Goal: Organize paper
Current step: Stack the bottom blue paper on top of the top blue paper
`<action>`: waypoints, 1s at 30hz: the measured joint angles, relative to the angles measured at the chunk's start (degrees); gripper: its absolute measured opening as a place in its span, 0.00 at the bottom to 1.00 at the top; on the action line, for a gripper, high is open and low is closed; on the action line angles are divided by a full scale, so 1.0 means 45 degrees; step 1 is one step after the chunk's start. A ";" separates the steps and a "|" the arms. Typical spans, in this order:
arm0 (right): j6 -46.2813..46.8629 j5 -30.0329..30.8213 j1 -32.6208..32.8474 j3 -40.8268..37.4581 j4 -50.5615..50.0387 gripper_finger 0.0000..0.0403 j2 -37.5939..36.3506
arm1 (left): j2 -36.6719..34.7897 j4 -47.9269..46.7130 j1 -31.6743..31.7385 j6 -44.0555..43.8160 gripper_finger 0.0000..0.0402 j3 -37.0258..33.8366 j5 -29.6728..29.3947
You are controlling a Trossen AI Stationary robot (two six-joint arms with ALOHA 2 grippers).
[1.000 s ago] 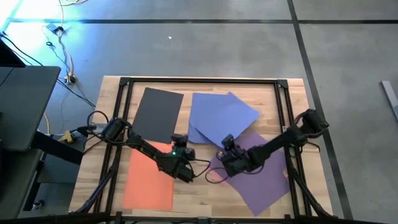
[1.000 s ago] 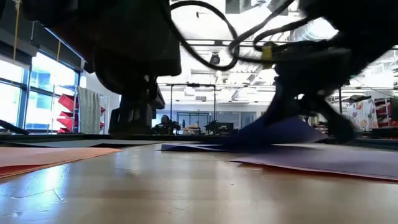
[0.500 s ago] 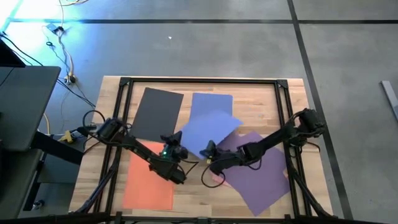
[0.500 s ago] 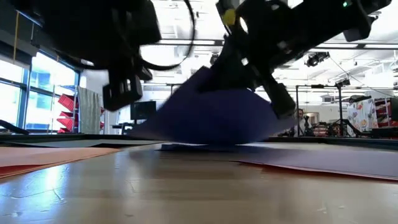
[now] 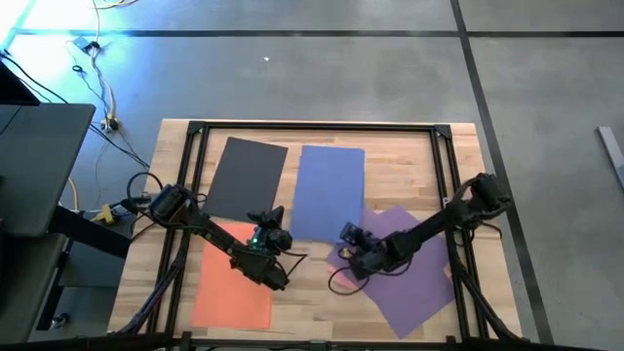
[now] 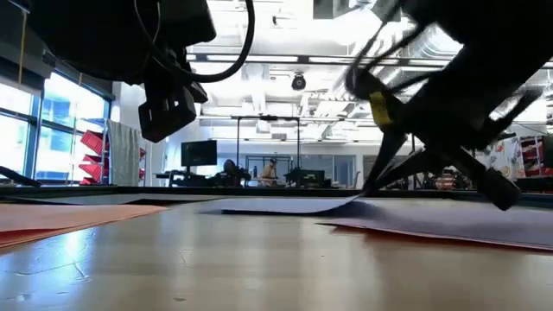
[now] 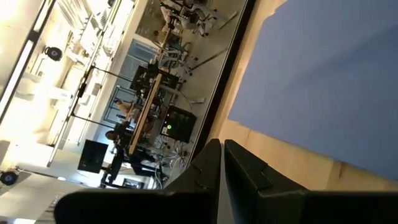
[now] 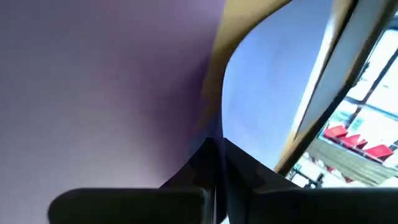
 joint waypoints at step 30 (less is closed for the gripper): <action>1.0258 -0.0156 -0.1359 -0.0005 -0.0464 0.00 -0.0019 | 0.0000 0.0551 0.0131 0.0024 0.00 0.0000 0.0005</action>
